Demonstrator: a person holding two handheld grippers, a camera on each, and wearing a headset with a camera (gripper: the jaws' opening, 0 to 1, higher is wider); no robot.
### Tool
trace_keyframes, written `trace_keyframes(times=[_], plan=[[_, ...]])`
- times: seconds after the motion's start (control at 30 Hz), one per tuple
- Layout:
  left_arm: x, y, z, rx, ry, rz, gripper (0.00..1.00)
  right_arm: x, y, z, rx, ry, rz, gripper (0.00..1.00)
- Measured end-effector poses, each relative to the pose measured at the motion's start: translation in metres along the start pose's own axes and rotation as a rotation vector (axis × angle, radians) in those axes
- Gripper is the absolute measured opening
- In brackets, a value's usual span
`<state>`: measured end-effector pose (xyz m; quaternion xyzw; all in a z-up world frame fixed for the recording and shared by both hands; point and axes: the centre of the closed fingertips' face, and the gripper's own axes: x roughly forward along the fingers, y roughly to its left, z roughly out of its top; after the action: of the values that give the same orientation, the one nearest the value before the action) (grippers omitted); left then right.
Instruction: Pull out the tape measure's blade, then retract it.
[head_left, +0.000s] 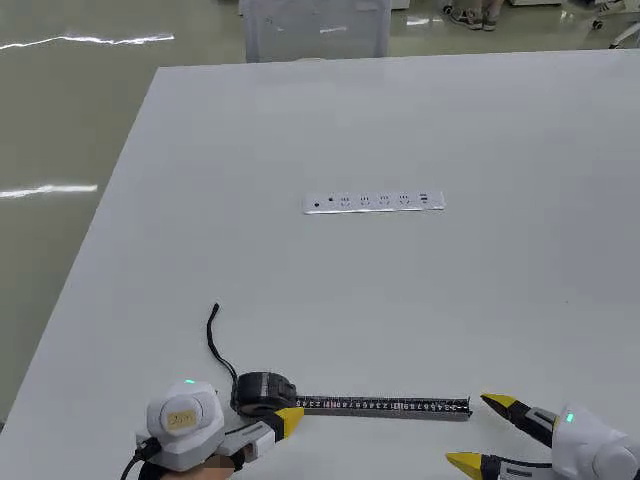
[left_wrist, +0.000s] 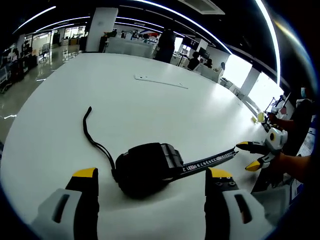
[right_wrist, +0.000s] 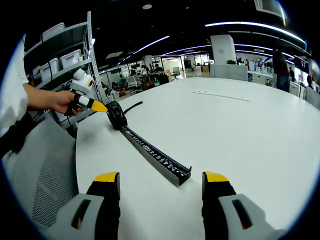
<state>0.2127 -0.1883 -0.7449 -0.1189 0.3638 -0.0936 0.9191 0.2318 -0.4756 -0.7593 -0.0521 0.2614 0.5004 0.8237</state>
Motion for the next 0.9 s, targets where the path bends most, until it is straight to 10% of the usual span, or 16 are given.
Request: trace_keyframes(times=[0.9], plan=[[0.018,-0.004,0.002,-0.044,0.042,0.043,0.86,0.008,-0.007,0.002,-0.024,0.019,0.033,0.67]])
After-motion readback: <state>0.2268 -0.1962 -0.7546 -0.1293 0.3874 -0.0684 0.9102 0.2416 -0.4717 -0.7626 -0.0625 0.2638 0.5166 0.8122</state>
